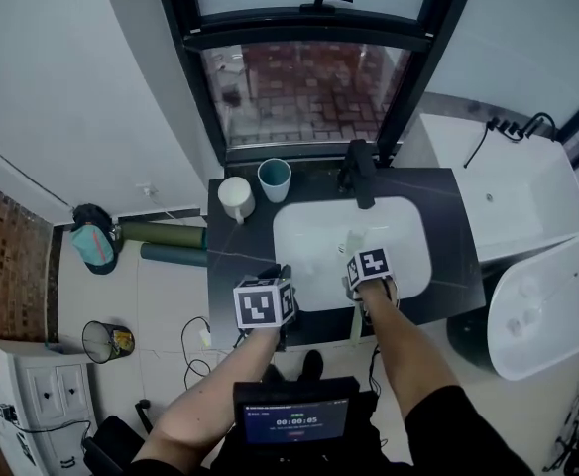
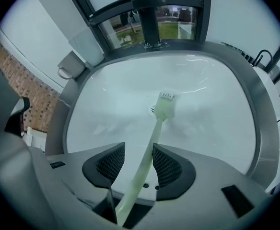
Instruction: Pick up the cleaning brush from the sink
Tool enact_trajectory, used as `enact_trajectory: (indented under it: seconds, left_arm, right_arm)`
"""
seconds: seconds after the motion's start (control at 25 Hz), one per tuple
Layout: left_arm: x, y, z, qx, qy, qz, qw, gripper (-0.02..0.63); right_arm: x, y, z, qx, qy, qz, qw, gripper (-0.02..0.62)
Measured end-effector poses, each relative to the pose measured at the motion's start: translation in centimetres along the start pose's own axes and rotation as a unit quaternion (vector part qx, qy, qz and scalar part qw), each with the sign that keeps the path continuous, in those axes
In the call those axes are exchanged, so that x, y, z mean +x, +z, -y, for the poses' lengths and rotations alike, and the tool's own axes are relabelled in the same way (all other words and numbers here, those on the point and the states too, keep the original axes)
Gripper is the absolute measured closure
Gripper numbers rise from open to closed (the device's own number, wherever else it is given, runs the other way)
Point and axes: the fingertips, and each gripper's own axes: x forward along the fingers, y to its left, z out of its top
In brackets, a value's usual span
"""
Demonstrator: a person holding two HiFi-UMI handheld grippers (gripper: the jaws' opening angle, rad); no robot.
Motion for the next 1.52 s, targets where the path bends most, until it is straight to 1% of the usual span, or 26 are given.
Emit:
enact_trajectory:
  seconds: [0.12,0.28,0.44,0.48,0.52,0.64,0.76,0.88,1.0,1.2,1.36,1.52]
  left_arm:
    - [2.0,-0.1,0.6,-0.018,0.0,-0.02,0.9996,0.534]
    - [2.8,0.6,1.3,-0.011,-0.01,-0.02,0.9997,0.534]
    - [3.0,0.6,1.3,-0.014,-0.015,-0.021,0.9996,0.534]
    - [3.0,0.5,1.3,-0.014,-0.015,-0.021,0.9996,0.534]
    - [3.0,0.6,1.3,-0.014,-0.016,-0.019,0.9996,0.534]
    - [2.6,0.8,1.0,-0.013,-0.014,-0.011,0.9997,0.534]
    - [2.2,0.8,0.7,-0.011,-0.014,-0.007,0.9998,0.534]
    - [1.5,1.0,0.5,-0.013,-0.017,-0.002,0.9998,0.534]
    - [0.8,1.1,0.8,-0.009,-0.022,0.004,0.9997,0.534]
    - [-1.3,1.0,2.0,0.0,-0.036,0.018,0.9992,0.534]
    - [-4.7,1.3,2.8,0.004,-0.045,0.04,0.9982,0.534]
    - [-8.7,0.8,3.4,0.015,-0.054,0.066,0.9962,0.534]
  right_arm:
    - [1.1,-0.2,1.1,-0.005,-0.011,-0.022,1.0,0.416]
    - [2.0,-0.1,1.5,-0.006,-0.014,-0.039,0.999,0.416]
    - [3.0,-0.2,1.7,-0.007,-0.01,-0.059,0.998,0.416]
    - [3.2,-0.2,1.8,-0.005,-0.011,-0.062,0.998,0.428]
    - [3.4,-0.1,1.9,-0.002,-0.012,-0.064,0.998,0.474]
    - [3.6,0.2,2.4,0.004,-0.023,-0.068,0.997,0.489]
    - [3.4,0.5,2.7,0.002,-0.035,-0.067,0.997,0.535]
    - [2.9,0.8,2.6,0.001,-0.042,-0.056,0.998,0.537]
    - [2.0,1.0,2.2,0.009,-0.035,-0.043,0.998,0.537]
    - [-0.6,1.0,1.0,0.007,-0.021,-0.01,1.0,0.537]
    - [-3.9,-0.2,-0.2,0.009,-0.008,0.024,1.0,0.538]
    - [-8.2,-2.6,-1.1,0.009,0.0,0.064,0.998,0.538]
